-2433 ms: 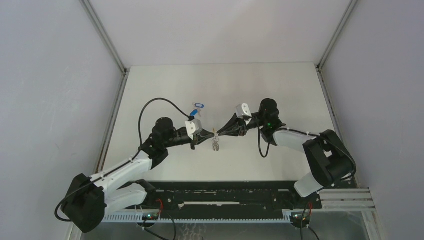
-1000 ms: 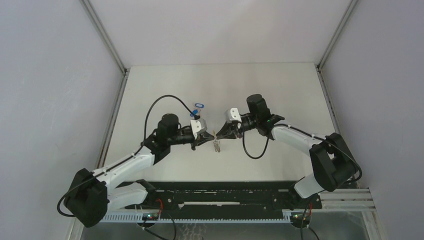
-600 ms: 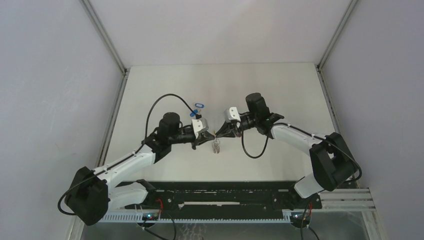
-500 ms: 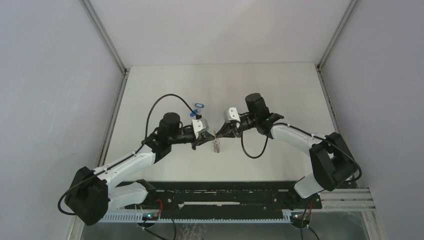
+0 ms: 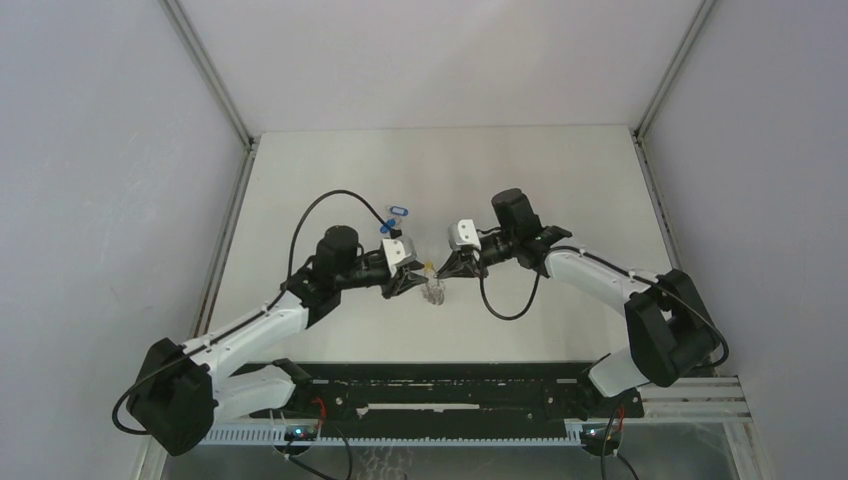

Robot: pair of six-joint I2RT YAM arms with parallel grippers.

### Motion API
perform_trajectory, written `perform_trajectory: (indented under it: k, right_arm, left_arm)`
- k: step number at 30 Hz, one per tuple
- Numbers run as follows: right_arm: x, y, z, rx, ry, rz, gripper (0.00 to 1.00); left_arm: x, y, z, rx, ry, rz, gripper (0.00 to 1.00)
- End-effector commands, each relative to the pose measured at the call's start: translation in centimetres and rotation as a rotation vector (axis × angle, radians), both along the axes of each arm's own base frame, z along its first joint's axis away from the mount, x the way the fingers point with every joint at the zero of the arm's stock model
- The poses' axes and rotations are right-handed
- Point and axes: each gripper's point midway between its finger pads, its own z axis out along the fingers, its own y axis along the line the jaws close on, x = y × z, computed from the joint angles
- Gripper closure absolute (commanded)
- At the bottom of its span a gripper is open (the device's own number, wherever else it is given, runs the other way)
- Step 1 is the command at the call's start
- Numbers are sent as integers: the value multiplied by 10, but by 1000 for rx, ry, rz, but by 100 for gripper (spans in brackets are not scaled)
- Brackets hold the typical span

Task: Put the keys on the keyring

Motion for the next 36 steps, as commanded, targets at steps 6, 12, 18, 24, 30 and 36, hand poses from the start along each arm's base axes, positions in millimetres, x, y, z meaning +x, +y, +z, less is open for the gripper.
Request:
perform_trajectory:
  k: [6, 12, 18, 24, 30, 36]
  right_arm:
    - [12, -15, 26, -51, -157, -111, 100]
    - [11, -22, 21, -58, -153, -178, 100]
    - [2, -30, 14, -57, -188, -222, 100]
    - [9, -28, 8, -36, -240, -313, 100]
    - [10, -27, 8, -23, -255, -323, 100]
    - [7, -27, 13, -4, -273, -318, 100]
  left_arm:
    - [49, 27, 33, -58, -65, 271, 52]
    - [86, 50, 24, -33, 25, 493, 47]
    - [132, 76, 9, 4, 162, 744, 45]
    - [177, 94, -11, -48, 364, 943, 46]
    - [210, 101, -31, -111, 474, 1051, 46]
    - [235, 102, -47, -62, 521, 1045, 50]
